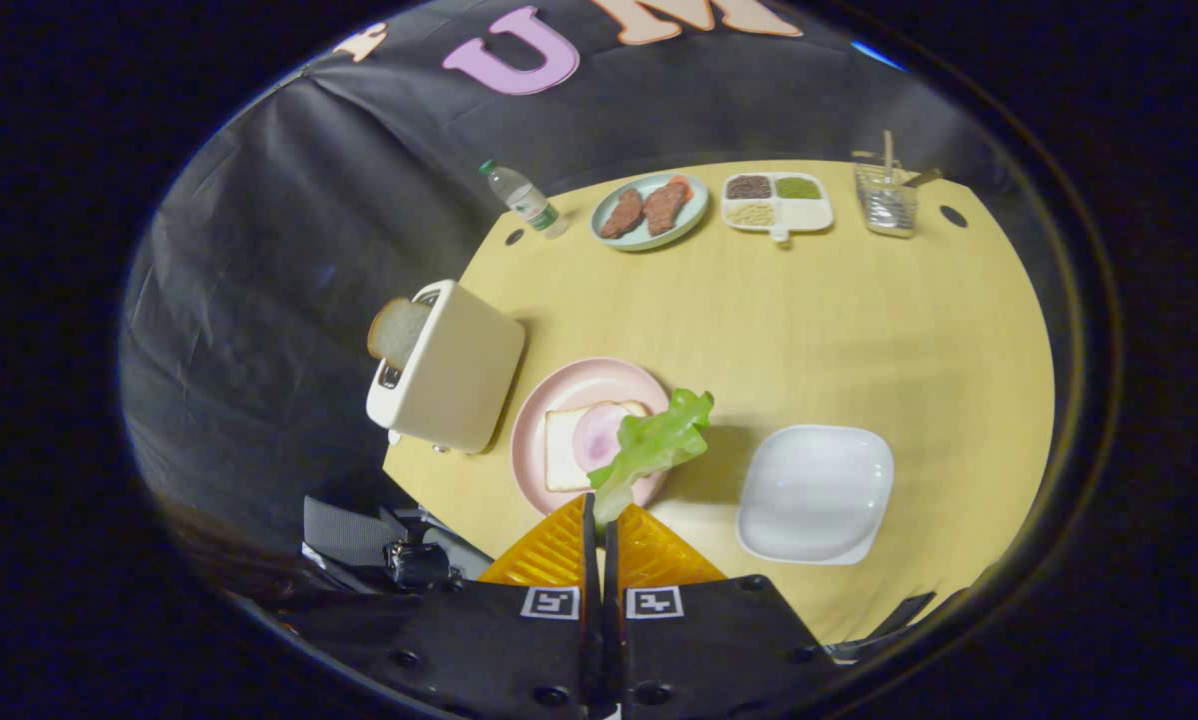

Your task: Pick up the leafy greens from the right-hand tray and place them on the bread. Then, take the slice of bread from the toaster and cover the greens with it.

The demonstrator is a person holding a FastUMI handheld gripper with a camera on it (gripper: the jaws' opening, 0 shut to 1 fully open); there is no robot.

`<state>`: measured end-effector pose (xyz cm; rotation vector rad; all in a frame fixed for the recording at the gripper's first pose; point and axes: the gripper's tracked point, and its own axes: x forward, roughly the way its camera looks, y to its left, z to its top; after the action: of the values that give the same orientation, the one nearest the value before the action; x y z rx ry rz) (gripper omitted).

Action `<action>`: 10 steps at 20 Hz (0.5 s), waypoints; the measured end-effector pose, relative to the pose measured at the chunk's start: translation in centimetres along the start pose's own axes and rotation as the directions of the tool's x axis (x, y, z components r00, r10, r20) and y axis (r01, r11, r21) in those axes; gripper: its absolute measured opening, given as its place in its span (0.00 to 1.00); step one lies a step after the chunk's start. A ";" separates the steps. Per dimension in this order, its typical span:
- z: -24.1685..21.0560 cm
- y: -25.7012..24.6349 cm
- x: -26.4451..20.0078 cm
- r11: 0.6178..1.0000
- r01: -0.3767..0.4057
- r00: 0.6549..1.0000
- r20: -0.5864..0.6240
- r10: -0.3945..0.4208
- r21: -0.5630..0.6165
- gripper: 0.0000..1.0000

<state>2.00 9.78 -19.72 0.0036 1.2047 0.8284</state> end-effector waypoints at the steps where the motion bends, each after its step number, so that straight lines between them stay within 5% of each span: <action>1: -0.1 1.3 0.8 1.000 -0.022 1.000 -0.021 0.022 -0.016 0.03; 6: -0.5 6.9 5.2 0.989 -0.117 0.988 -0.109 0.107 -0.086 0.03; 10: -1.2 7.3 8.5 0.985 -0.108 0.980 -0.181 0.083 -0.134 0.03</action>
<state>-2.19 19.25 -24.07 -0.1314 1.3146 1.0150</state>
